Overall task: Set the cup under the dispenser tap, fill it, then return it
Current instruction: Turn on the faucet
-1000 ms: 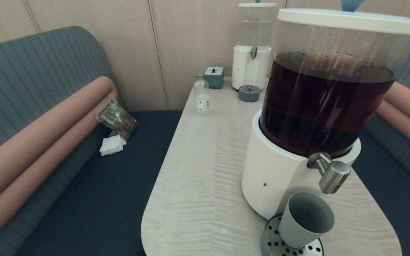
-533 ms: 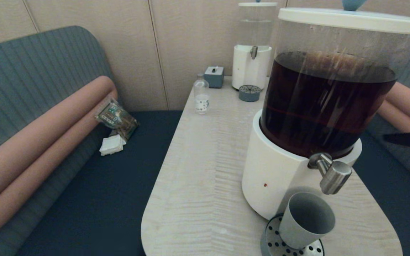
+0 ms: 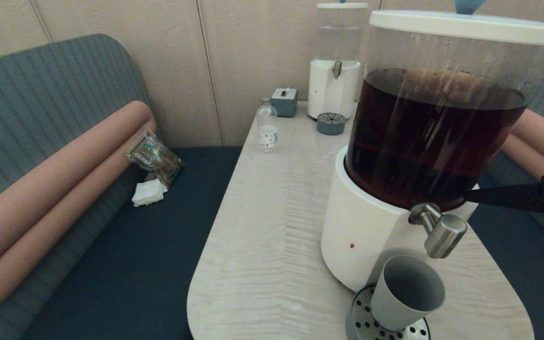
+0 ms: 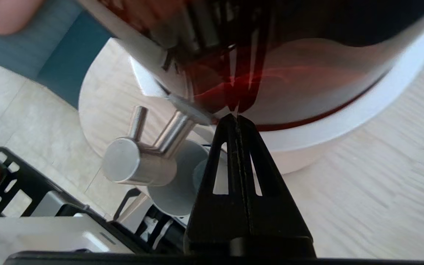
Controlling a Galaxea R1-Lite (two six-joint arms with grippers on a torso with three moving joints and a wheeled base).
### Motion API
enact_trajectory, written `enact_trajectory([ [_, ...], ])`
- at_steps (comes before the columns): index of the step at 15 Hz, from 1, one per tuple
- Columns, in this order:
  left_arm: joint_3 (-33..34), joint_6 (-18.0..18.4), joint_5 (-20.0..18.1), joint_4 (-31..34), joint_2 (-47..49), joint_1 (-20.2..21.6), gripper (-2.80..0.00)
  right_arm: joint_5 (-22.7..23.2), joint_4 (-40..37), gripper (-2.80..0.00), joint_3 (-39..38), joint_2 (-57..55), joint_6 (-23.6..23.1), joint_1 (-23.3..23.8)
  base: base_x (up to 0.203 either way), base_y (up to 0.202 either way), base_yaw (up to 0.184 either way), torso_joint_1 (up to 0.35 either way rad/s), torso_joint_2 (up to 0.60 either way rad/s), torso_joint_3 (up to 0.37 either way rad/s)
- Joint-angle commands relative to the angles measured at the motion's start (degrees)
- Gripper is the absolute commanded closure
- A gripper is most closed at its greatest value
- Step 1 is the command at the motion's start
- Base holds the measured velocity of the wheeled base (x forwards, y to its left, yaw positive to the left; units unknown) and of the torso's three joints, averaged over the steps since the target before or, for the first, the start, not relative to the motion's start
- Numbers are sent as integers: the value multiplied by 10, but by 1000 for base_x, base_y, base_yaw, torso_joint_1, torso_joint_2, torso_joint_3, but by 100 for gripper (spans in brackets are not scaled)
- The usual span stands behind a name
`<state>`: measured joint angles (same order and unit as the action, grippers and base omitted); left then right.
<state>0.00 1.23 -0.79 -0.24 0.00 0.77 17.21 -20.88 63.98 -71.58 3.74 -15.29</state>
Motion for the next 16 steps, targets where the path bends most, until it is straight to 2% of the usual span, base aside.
enact_trajectory([
  [1,0,0,0,0,2,0,0,4,-1,0,-1,-4,0,-3,0,0,0,0,0,0],
  [5,0,0,0,0,1,0,0,23,5,0,-6,-6,-15,-9,0,0,0,0,0,0],
  [7,0,0,0,0,1,0,0,23,5,0,-13,-3,-40,-15,0,0,0,0,0,0],
  [14,0,0,0,0,1,0,0,24,6,0,-22,-5,-51,-43,0,0,0,0,0,0],
  [16,0,0,0,0,1,0,0,23,16,0,-29,-5,-68,-44,0,0,0,0,0,0],
])
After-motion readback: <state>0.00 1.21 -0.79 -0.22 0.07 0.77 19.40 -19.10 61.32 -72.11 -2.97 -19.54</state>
